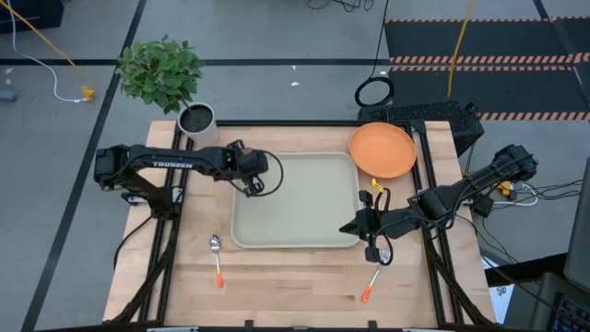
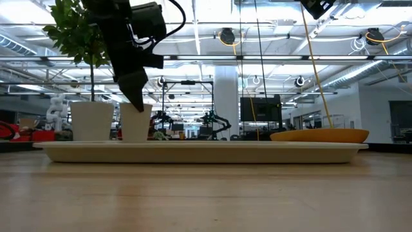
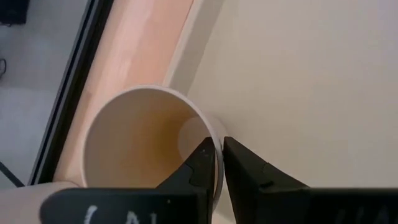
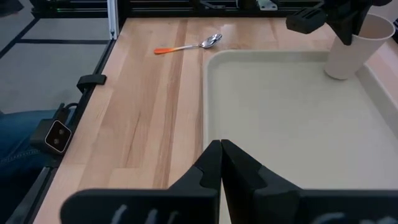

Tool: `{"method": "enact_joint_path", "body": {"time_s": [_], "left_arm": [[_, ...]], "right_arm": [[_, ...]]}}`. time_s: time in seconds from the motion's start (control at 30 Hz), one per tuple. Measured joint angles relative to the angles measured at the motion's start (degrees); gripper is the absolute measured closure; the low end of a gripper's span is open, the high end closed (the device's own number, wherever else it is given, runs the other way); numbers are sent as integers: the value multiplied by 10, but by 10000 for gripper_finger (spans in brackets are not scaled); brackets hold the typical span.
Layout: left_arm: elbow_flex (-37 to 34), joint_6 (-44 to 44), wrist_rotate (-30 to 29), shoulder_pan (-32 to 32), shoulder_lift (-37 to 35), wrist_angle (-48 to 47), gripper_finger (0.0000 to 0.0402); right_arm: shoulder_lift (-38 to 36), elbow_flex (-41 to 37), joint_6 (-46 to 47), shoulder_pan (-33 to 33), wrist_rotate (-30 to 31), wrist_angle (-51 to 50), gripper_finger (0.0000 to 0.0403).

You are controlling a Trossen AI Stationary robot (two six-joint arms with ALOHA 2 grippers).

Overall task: Pick and place plate/cup/fork/spoon on tray
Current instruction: Put the white cup on the white serving tray, then put the orange plate on the white serving tray

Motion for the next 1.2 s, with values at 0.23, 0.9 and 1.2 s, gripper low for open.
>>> {"method": "enact_joint_path", "body": {"time_s": [0.23, 0.9, 1.2], "left_arm": [[-10, 2, 0, 4, 0, 13, 366], [-5, -14, -27, 0, -11, 32, 248], [6, -41, -32, -40, -77, 20, 245]], "right_arm": [[0, 0, 0, 0, 0, 0, 403], [0, 0, -7, 0, 0, -1, 403], [0, 0, -9, -1, 97, -42, 403]]}}
